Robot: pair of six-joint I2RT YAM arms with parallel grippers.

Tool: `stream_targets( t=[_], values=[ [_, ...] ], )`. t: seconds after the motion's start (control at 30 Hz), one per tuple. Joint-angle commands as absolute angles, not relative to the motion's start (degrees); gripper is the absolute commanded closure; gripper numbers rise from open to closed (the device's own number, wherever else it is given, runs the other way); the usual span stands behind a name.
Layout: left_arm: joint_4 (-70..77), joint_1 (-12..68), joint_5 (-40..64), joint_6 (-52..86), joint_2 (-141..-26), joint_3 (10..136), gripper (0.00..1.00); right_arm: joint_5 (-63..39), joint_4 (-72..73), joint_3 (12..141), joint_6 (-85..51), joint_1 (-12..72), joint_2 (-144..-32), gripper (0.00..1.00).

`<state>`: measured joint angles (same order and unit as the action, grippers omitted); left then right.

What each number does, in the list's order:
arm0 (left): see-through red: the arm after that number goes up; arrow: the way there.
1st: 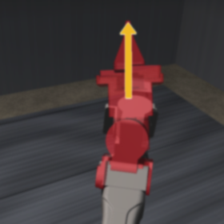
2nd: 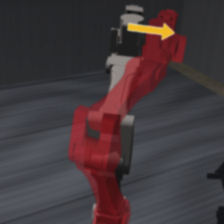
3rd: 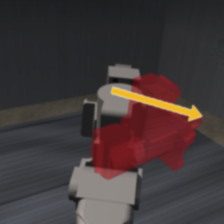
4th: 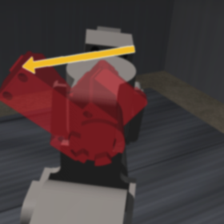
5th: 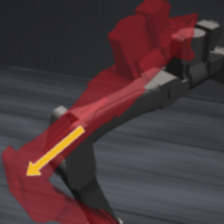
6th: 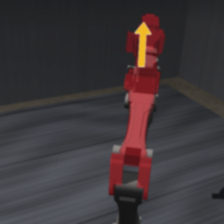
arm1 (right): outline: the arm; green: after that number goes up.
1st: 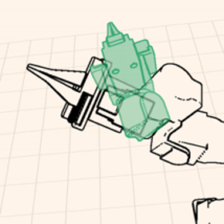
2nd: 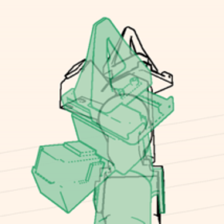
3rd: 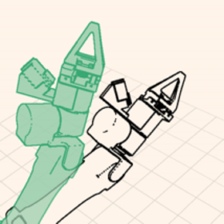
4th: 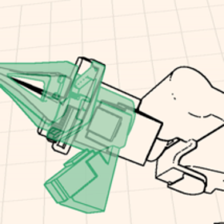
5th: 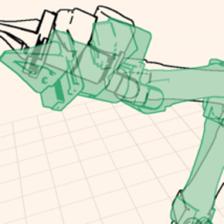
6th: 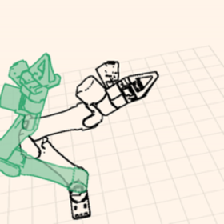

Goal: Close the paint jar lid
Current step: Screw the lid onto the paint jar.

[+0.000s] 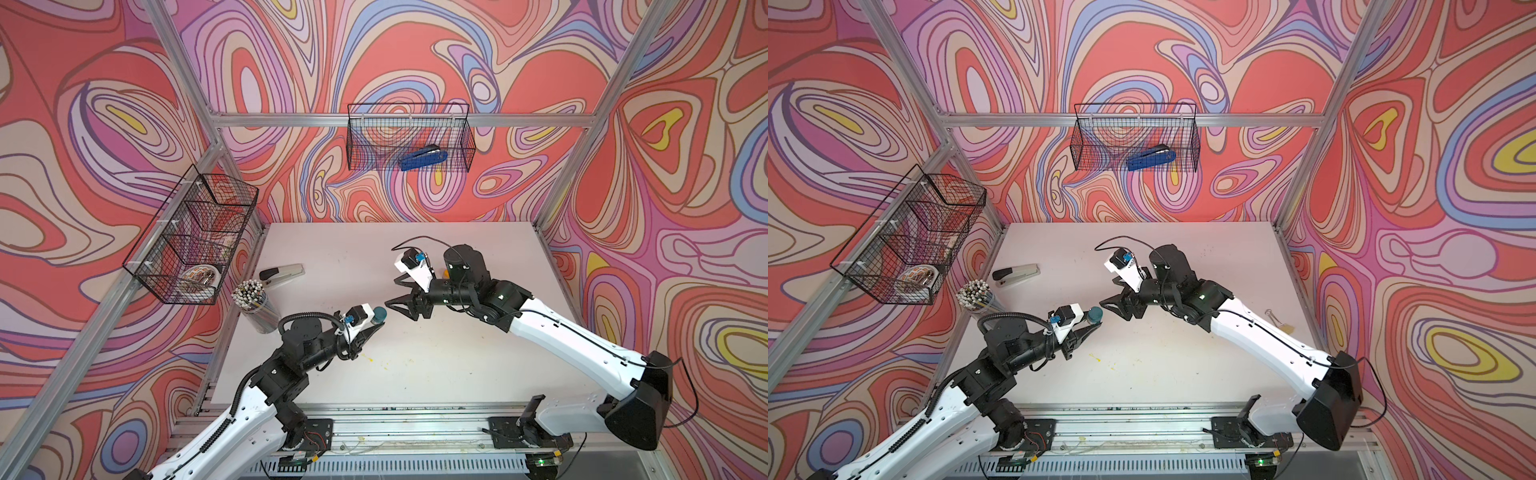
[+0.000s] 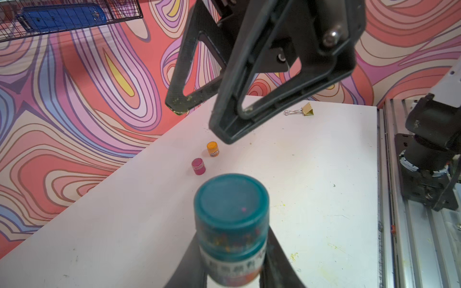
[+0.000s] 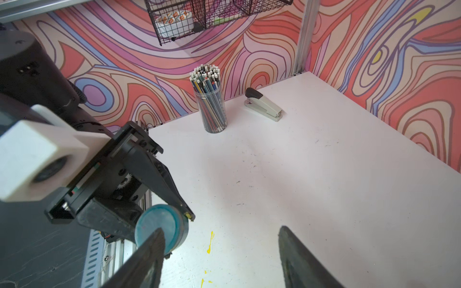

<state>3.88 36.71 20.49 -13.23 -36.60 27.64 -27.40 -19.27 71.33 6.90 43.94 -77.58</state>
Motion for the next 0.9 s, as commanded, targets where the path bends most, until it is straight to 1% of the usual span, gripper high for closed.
stream_targets(
  t=[0.0,0.23,0.5,0.7,0.87],
  values=[
    [3.0,36.7,23.2,-12.4,-36.3,29.1,0.72,-30.2,-20.6,72.4,9.0,43.7,-77.1,0.28],
    [3.6,36.8,23.8,-12.5,-37.4,29.1,0.72,-32.7,-18.8,71.1,7.8,43.8,-77.3,0.29],
    [5.3,36.7,24.3,-12.3,-37.7,28.9,0.73,-36.5,-21.5,73.1,8.9,43.8,-78.6,0.32],
    [7.5,36.7,23.7,-12.3,-39.3,28.7,0.73,-39.3,-21.5,72.7,9.1,43.7,-79.2,0.4],
    [8.4,36.7,23.1,-12.9,-40.5,29.1,0.72,-41.2,-22.7,73.6,9.4,43.7,-81.1,0.42]
  ],
)
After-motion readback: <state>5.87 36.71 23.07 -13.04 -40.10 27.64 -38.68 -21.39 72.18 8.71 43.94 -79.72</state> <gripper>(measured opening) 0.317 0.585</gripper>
